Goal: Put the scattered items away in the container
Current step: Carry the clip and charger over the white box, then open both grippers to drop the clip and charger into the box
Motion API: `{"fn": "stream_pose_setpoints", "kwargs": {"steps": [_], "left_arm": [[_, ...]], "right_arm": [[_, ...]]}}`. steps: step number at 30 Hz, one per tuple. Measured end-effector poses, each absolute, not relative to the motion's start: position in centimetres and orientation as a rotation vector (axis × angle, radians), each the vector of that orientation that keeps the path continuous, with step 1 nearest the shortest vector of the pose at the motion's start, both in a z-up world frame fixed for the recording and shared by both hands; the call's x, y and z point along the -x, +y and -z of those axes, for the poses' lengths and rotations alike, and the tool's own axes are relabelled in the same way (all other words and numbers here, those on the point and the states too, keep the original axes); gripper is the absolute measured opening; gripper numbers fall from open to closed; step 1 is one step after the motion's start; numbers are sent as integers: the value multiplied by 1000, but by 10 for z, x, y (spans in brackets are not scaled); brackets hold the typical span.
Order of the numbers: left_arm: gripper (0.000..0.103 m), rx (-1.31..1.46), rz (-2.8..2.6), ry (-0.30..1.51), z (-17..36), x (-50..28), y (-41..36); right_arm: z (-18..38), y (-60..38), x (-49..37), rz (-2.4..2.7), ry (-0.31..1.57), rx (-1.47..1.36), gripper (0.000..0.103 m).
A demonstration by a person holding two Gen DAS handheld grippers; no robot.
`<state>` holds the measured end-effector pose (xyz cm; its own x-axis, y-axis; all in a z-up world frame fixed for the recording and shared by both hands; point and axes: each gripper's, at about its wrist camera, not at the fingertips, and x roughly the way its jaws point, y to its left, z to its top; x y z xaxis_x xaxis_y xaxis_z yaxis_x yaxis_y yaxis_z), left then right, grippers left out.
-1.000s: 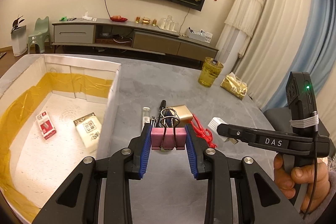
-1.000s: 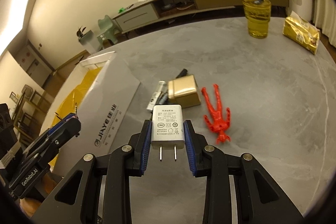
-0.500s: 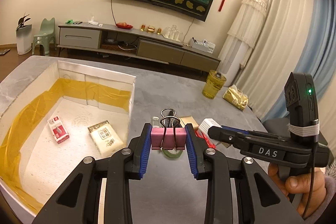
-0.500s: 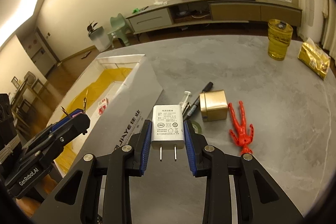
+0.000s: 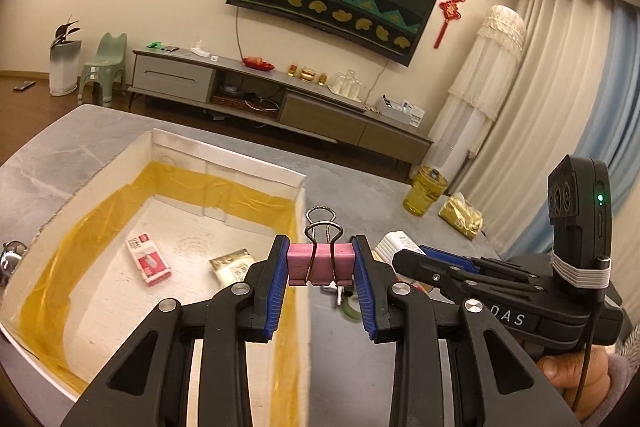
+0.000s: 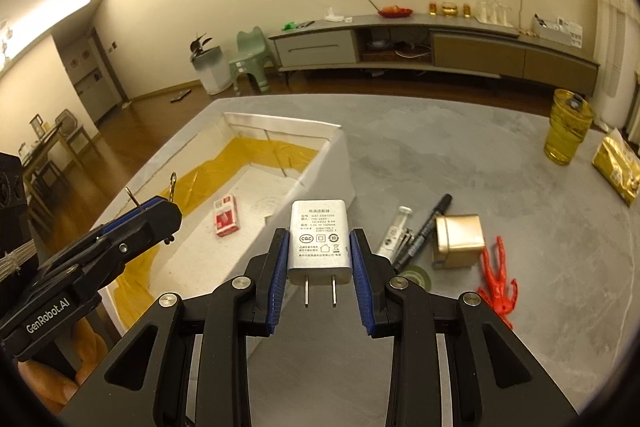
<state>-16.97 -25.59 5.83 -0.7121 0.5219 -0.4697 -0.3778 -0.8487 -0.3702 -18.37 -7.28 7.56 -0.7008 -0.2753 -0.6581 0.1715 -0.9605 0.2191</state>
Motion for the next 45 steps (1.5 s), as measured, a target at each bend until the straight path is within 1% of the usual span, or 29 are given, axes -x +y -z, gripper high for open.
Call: {"fn": "stream_pose_setpoints", "kwargs": {"steps": [14,27,36,45], "left_arm": [[33,808,-2531,-407,-53,181,-296],[33,948,-2551,-425,-37,192,-318],[33,1040,-2497,-449,-22,202,-316],[33,1151,-2463,-404,-6,214,-301]], "right_arm": [[-80,-124,200,2654,-89,-1010,32],[-71,-163,224,2614,-13,-1012,32],[-59,-180,243,2593,61,-1046,32],[-54,-180,268,2558,83,-1097,32]]}}
